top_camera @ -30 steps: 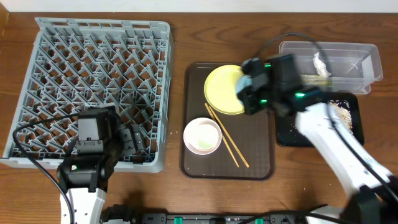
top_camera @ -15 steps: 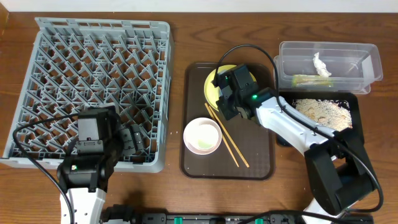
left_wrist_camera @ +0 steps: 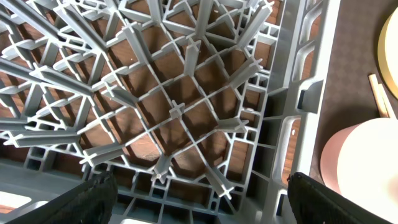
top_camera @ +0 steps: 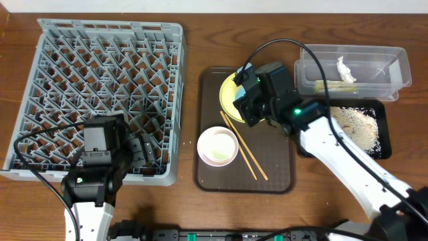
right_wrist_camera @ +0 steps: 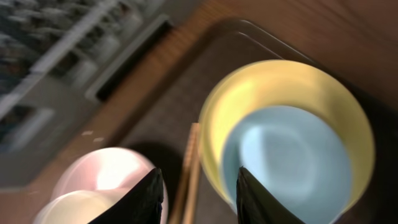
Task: Sort waste into correct bins and load items into the dishwasher
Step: 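Grasp the pink bowl with the right gripper and lift it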
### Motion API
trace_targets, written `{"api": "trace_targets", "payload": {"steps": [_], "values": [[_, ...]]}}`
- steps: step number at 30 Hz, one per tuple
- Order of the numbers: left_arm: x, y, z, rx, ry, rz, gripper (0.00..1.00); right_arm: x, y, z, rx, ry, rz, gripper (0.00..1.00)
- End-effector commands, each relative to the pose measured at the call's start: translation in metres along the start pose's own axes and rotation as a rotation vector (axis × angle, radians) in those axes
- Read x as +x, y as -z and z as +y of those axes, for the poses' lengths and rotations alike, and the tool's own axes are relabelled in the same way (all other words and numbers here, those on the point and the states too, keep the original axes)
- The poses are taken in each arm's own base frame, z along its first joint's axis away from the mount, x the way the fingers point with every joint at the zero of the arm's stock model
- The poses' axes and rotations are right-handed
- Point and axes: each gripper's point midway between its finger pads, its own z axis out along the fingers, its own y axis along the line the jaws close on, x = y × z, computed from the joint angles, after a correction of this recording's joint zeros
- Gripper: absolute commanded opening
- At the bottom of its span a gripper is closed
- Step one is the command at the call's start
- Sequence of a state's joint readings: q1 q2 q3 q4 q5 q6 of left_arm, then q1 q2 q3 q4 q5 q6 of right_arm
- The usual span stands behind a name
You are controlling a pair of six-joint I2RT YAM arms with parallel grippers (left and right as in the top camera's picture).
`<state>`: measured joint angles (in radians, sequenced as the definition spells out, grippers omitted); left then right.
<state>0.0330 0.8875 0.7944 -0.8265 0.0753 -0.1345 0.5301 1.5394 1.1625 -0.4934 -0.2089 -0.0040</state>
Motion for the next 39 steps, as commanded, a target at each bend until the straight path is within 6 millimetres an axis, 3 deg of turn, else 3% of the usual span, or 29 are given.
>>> {"api": "trace_targets", "payload": {"steps": [1, 11, 14, 20, 23, 27, 29, 34, 37, 39], "values": [[-0.009, 0.005, -0.001, 0.005, 0.010, -0.026, 0.89, 0.021, -0.004, 0.025, -0.117, -0.052, 0.091, 0.35], [-0.008, 0.005, -0.001, 0.005, 0.010, -0.026, 0.89, 0.084, -0.032, 0.055, -0.155, -0.070, 0.354, 0.29], [-0.008, 0.005, -0.001, 0.005, 0.010, -0.026, 0.89, 0.096, -0.043, 0.060, -0.154, -0.065, 0.397, 0.22], [-0.009, 0.005, -0.001, 0.006, 0.010, -0.026, 0.89, 0.104, -0.055, 0.045, -0.057, -0.129, 0.425, 0.01], [-0.008, 0.005, -0.002, 0.010, 0.009, -0.025, 0.89, 0.093, -0.055, 0.044, -0.060, -0.125, 0.382, 0.01], [-0.010, 0.006, -0.018, 0.102, 0.007, -0.027, 0.89, 0.059, -0.040, 0.034, -0.055, -0.142, 0.284, 0.01], [-0.013, 0.008, -0.032, 0.184, 0.003, -0.033, 0.89, 0.035, -0.025, 0.025, -0.052, -0.160, 0.219, 0.01], [-0.025, 0.028, -0.091, 0.541, -0.038, -0.061, 0.89, -0.016, 0.018, -0.006, -0.054, -0.244, 0.042, 0.01], [-0.035, 0.039, -0.115, 0.698, -0.029, -0.069, 0.89, -0.032, 0.033, -0.013, -0.165, -0.322, -0.026, 0.01], [-0.043, 0.046, -0.132, 0.818, -0.044, -0.073, 0.89, -0.042, 0.044, -0.005, -0.346, -0.364, -0.056, 0.01]]}}
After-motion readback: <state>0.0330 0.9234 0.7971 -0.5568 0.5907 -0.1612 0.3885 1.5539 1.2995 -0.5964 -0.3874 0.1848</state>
